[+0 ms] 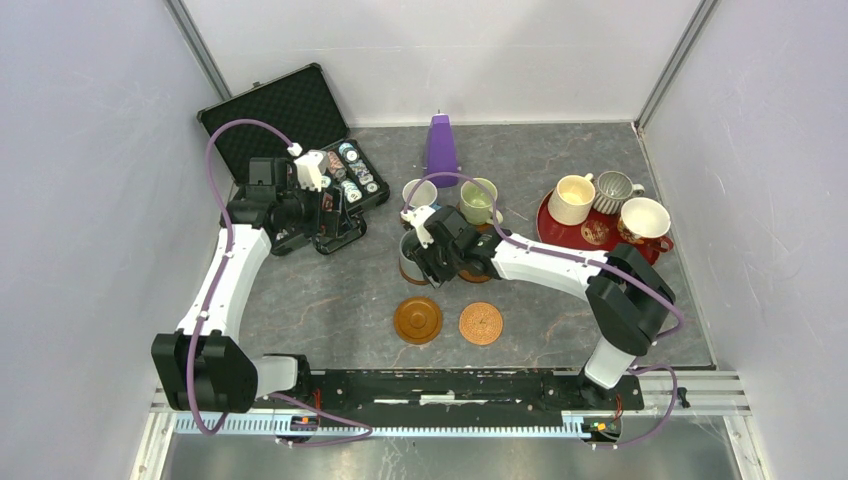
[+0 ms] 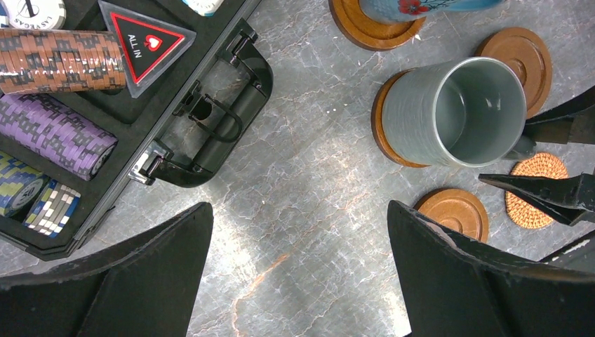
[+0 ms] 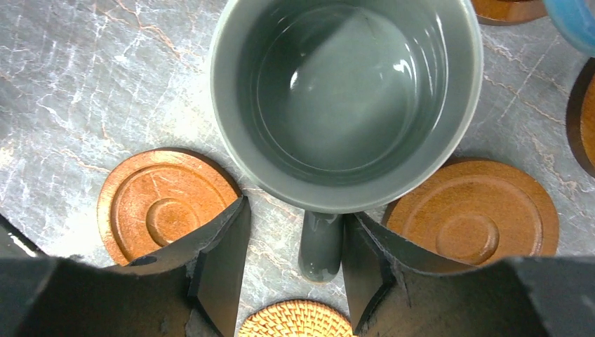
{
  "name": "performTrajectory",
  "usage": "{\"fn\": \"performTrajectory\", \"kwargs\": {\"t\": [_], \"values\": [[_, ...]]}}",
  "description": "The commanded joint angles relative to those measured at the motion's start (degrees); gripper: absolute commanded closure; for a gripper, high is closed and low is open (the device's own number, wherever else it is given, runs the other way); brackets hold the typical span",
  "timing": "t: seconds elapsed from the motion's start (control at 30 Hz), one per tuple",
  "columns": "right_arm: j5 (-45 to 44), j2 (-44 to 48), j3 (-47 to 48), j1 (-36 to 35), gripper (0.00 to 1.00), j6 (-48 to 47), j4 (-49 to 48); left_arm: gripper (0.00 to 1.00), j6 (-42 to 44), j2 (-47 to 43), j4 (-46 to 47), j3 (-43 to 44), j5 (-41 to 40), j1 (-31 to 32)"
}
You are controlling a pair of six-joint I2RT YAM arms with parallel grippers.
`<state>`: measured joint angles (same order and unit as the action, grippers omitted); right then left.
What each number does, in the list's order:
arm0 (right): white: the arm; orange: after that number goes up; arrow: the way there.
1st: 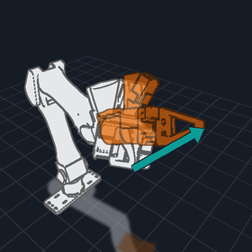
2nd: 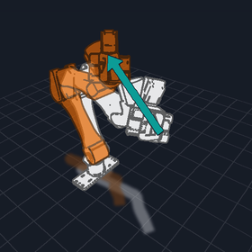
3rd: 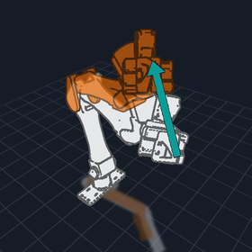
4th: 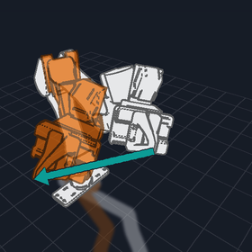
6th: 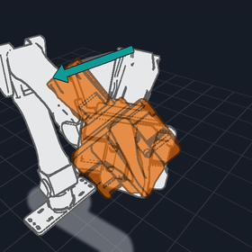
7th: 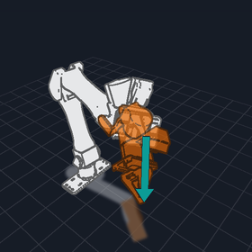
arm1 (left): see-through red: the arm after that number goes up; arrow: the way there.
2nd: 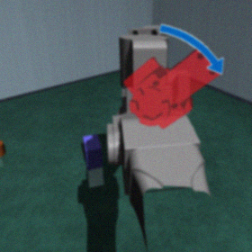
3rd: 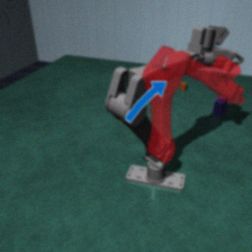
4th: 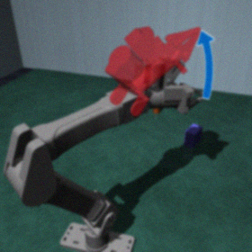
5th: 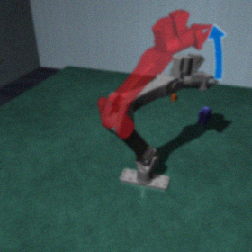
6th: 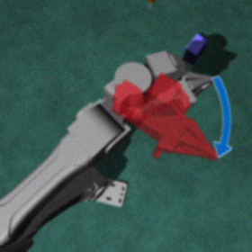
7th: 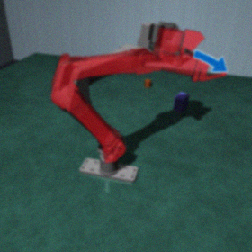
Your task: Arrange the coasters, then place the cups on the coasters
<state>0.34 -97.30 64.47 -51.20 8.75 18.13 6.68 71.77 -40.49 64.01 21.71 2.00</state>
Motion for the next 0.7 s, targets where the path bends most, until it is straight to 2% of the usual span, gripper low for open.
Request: {"fn": "performTrajectory", "kwargs": {"t": [0.0,0.37,0.5,0.67], "values": [[3.9,1.9,-0.1,0.1,0.45,-0.5,-2.7,0.0,-1.7,0.7,1.2,1.1,1.7,-0.2],[3.1,2.1,0.5,0.5,0.38,-2.1,-0.9,0.0,-1.3,0.4,1.0,1.0,1.8,-0.2],[2.6,4.0,0.1,1.4,0.29,-5.9,0.8,0.0,-0.6,0.4,0.8,1.0,2.6,-0.2],[2.8,6.2,-0.3,3.8,0.27,-10.0,3.2,0.0,0.0,0.4,0.5,1.1,3.7,-0.2]]}}
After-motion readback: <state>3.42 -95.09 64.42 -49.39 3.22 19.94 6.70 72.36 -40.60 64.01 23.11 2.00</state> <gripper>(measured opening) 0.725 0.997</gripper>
